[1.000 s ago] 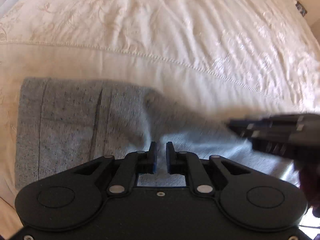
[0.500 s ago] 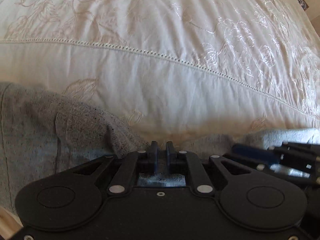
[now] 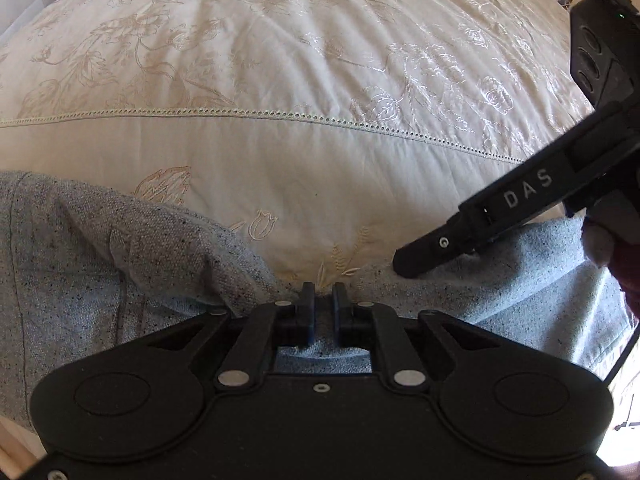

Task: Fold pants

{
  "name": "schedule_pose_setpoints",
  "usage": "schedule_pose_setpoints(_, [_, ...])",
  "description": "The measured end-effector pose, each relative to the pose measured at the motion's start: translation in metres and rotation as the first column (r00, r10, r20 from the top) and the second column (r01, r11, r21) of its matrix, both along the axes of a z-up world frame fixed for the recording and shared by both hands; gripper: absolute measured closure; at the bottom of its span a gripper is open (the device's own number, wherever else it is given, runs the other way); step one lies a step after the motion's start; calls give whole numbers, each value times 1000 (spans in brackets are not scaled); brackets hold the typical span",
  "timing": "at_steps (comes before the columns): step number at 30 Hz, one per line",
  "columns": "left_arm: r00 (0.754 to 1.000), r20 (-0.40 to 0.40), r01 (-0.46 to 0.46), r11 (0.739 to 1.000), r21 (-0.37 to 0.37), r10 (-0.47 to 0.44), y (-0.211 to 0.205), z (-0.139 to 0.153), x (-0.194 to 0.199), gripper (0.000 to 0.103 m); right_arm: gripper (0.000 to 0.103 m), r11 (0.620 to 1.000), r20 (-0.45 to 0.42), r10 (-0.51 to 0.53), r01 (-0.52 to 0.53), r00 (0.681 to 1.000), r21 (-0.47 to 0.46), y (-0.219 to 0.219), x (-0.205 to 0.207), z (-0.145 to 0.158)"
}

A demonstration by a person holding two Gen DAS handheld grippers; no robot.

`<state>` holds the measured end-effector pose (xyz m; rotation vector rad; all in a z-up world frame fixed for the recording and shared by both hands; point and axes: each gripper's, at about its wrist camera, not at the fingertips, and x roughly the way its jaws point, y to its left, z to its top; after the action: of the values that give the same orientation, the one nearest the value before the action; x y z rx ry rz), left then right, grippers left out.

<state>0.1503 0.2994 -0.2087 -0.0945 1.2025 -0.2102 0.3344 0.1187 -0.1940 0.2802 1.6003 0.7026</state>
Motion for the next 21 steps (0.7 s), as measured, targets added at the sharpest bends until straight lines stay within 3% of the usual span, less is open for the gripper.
schedule_pose_setpoints(2, [1000, 2, 1, 1000, -9, -1, 4, 6, -1, 87, 81, 999, 96, 25, -29, 995, 39, 1, -17, 22])
schedule_pose_setpoints(3, [1000, 8, -9, 1000, -18, 9, 6, 10, 1, 87, 99, 998, 139, 40, -48, 989, 49, 2, -26, 32])
schedule_pose_setpoints(9, [989, 81, -119, 990, -81, 126, 31, 43, 6, 87, 99, 1000, 407, -10, 16, 913, -11, -3, -58, 77])
schedule_pose_setpoints(13, [986, 30, -166, 985, -37, 167, 48, 28, 3, 87, 99, 994, 539, -15, 70, 842, -82, -4, -44, 87])
schedule_pose_setpoints(17, [988, -92, -119, 991, 64, 125, 52, -8, -8, 87, 100, 988, 595, -7, 97, 804, -119, -4, -20, 88])
schedule_pose_setpoints(21, [994, -71, -75, 994, 81, 81, 46, -14, -22, 87, 100, 981, 590, 47, 72, 806, -177, 9, 5, 70])
